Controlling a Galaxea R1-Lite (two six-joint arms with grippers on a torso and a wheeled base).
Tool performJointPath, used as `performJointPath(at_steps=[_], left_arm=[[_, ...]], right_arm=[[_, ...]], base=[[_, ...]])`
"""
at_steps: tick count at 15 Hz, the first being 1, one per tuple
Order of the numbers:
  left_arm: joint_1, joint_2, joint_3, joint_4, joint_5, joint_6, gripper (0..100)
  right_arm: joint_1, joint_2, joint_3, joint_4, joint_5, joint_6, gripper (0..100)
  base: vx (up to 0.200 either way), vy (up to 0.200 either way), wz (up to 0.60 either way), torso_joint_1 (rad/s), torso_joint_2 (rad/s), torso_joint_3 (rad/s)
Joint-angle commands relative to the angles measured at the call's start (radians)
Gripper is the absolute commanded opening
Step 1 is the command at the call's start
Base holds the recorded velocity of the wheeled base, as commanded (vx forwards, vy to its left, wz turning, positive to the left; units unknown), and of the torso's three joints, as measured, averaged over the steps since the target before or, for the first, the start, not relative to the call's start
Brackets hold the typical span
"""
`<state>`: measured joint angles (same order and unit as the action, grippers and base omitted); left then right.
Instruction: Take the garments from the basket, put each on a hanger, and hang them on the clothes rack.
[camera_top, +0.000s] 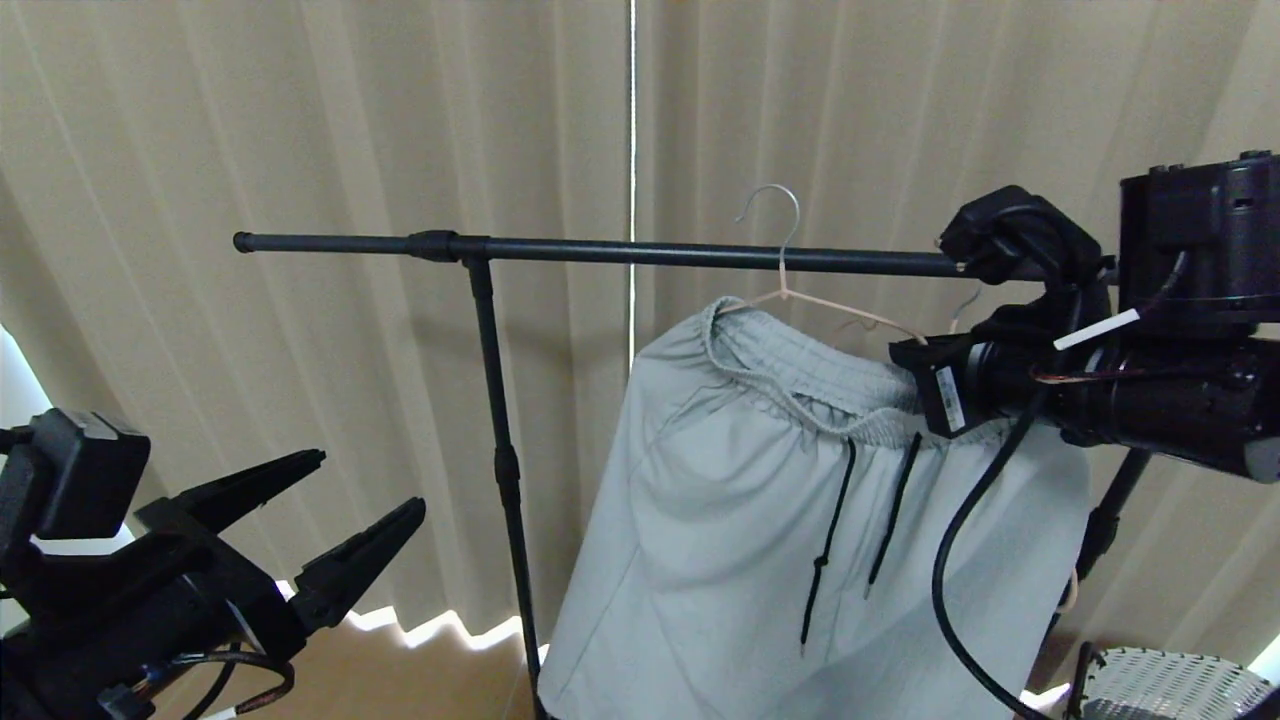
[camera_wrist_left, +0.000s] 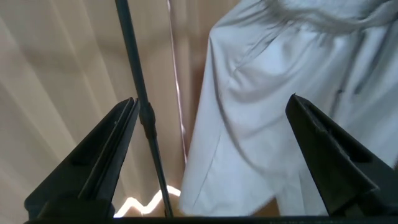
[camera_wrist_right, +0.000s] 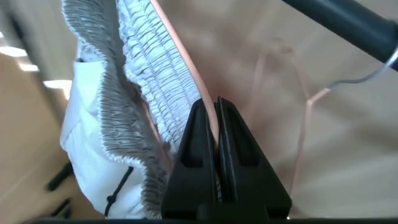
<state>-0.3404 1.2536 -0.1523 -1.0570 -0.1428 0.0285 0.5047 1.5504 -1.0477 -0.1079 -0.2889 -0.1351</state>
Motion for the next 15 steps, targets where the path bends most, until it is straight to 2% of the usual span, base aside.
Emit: performJointPath(at_steps=[1,5,14,15], left_arm=[[-0.002,-0.013,0.002,0.0,0.0,0.001,100],[-0.003,-0.013,-0.001,0.0,0.0,0.002,100],[0.0,-0.014,-0.003,0.0,0.0,0.002,100],[0.003,-0.014,-0.006,0.0,0.0,0.002,100]], right_arm=[[-0.008,0.102,-0.032,-0.006,-0.045,0.006,0],[-0.008,0.174,-0.074,-0.006,-0.095,0.042,0],[0.021,0.186,-0.068,-0.004,-0.098,0.04,0],[0.026,0.181,-0.064,-0.004,-0.098,0.042,100]], base=[[0.0,0.0,0.0,0.0,0.0,0.0],[0.0,0.0,0.0,0.0,0.0,0.0],[0.0,0.0,0.0,0.0,0.0,0.0],[0.0,0.0,0.0,0.0,0.0,0.0]])
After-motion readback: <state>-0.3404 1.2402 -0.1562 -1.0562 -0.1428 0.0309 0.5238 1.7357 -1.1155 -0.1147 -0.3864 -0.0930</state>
